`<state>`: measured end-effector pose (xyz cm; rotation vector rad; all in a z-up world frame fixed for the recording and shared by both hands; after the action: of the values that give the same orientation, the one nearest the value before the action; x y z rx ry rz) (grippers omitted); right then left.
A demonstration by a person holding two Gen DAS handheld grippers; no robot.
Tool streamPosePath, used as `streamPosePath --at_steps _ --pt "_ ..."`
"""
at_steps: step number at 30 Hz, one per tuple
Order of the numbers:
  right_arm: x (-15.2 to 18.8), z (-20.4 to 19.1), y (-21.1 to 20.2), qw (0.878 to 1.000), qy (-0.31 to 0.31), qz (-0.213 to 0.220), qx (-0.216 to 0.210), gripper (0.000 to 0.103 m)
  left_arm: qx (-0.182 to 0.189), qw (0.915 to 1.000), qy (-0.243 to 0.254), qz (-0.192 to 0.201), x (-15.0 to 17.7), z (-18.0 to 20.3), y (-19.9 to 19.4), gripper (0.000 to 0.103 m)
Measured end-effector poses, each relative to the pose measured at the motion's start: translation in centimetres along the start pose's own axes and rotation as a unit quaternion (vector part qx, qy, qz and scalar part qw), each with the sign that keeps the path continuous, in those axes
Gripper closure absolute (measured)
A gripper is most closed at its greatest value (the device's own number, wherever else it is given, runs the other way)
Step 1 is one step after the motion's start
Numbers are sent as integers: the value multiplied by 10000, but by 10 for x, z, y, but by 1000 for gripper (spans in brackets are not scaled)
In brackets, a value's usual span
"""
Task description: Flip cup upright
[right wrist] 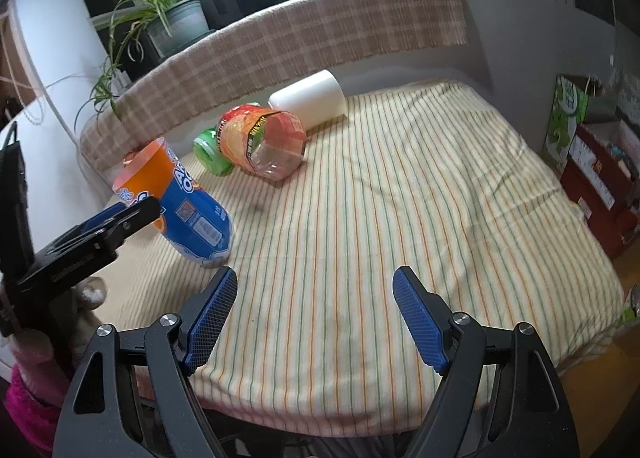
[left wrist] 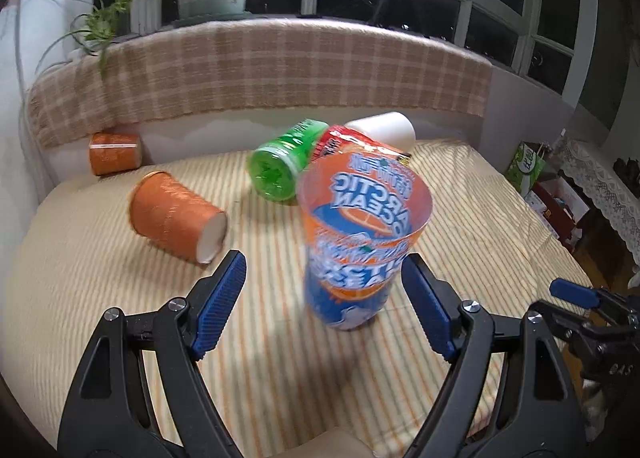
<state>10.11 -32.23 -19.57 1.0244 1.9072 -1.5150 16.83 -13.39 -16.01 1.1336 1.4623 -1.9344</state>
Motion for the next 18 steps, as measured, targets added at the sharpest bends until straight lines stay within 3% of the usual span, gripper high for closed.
streamPosePath --at_steps 14,18 --pt "-24 -33 -20 9944 -717 733 265 23 -610 9931 -239 970 -24 -42 -82 20" --pt "-32 -42 -29 9909 -854 986 319 23 -837 9865 -251 1386 -32 -51 -111 10"
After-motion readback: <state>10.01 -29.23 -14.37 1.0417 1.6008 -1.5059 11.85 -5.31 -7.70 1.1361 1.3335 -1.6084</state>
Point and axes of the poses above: each gripper's, at about its wrist camera, not at the fingertips, and y roughly the way its jaws point, z to its right, x to its underside, the point moved 10 cm from there along y, roughly the way its jaws point, and after that the axes turned 6 degrees about z, right-handed, at the moved point
